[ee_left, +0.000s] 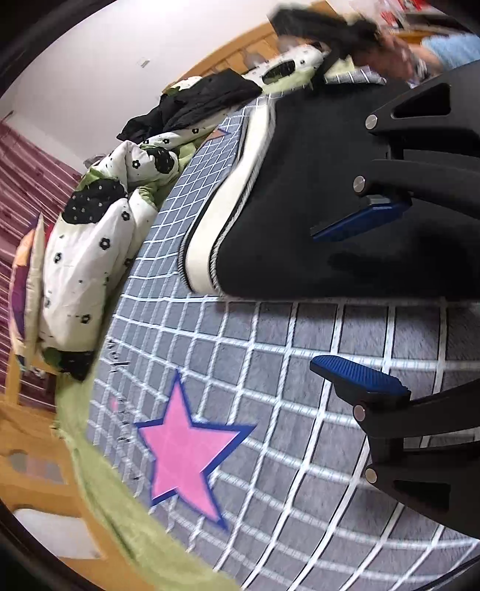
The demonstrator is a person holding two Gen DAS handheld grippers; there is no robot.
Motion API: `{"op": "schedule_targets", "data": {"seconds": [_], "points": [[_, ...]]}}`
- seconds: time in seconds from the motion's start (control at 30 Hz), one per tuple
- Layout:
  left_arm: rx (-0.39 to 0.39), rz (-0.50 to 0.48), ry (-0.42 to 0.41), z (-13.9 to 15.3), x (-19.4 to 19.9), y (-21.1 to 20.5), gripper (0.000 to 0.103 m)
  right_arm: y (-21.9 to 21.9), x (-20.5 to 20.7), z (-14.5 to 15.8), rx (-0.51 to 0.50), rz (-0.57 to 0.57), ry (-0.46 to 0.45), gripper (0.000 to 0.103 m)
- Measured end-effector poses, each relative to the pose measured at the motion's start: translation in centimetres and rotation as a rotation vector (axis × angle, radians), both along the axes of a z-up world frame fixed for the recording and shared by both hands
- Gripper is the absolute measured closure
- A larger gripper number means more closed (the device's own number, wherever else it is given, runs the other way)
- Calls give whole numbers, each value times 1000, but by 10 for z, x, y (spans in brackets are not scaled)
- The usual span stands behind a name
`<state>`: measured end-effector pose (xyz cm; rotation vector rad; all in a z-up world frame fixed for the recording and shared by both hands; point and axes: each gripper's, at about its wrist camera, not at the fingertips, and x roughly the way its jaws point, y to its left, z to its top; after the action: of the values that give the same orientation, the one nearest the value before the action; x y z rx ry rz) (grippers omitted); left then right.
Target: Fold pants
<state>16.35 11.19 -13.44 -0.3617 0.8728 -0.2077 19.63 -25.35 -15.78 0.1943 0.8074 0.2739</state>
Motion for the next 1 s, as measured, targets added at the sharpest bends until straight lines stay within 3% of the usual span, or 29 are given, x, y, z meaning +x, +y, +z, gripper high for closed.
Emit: {"op": "schedule_targets", "data": {"seconds": [0.07, 0.1, 0.17, 0.23, 0.3, 0.4, 0.47, 0.53, 0.6, 0.7, 0.73, 0.8, 0.9, 1.0], "points": [[7, -9, -37, 8, -4, 0, 42, -21, -13, 18, 134, 6, -46, 94], [6, -10, -46, 11, -4, -1, 42, -27, -17, 24, 126, 6, -60, 94], [1, -21, -67, 18, -3, -6, 42, -28, -16, 19, 18, -37, -51, 92], [32, -35, -90, 27, 0, -17, 42, -22, -3, -8, -103, -47, 48, 79], [91, -48, -109, 34, 2, -28, 42, -24, -3, -11, -120, -46, 25, 71], [169, -60, -169, 45, 10, -46, 42, -31, -11, 21, -95, -73, -58, 71], [199, -63, -175, 49, 22, -60, 42, -26, -10, 38, -73, -70, -127, 71], [211, -83, -175, 51, 37, -76, 42, -10, 4, 48, -61, -35, -138, 71], [245, -114, -172, 45, 54, -92, 42, 7, 16, 45, -88, 3, -137, 72], [352, -73, -125, 20, 73, -103, 44, 32, 44, 17, -197, 31, -78, 75], [353, -77, -99, 11, 78, -104, 47, 36, 53, 2, -236, 23, -45, 76], [281, -87, -72, -8, 83, -95, 47, 37, 57, -14, -272, 12, -62, 76], [199, -82, -80, -11, 81, -83, 47, 26, 56, -13, -211, 29, -56, 76], [184, -77, -80, -16, 82, -81, 45, 25, 59, -15, -200, 30, -61, 76]]}}
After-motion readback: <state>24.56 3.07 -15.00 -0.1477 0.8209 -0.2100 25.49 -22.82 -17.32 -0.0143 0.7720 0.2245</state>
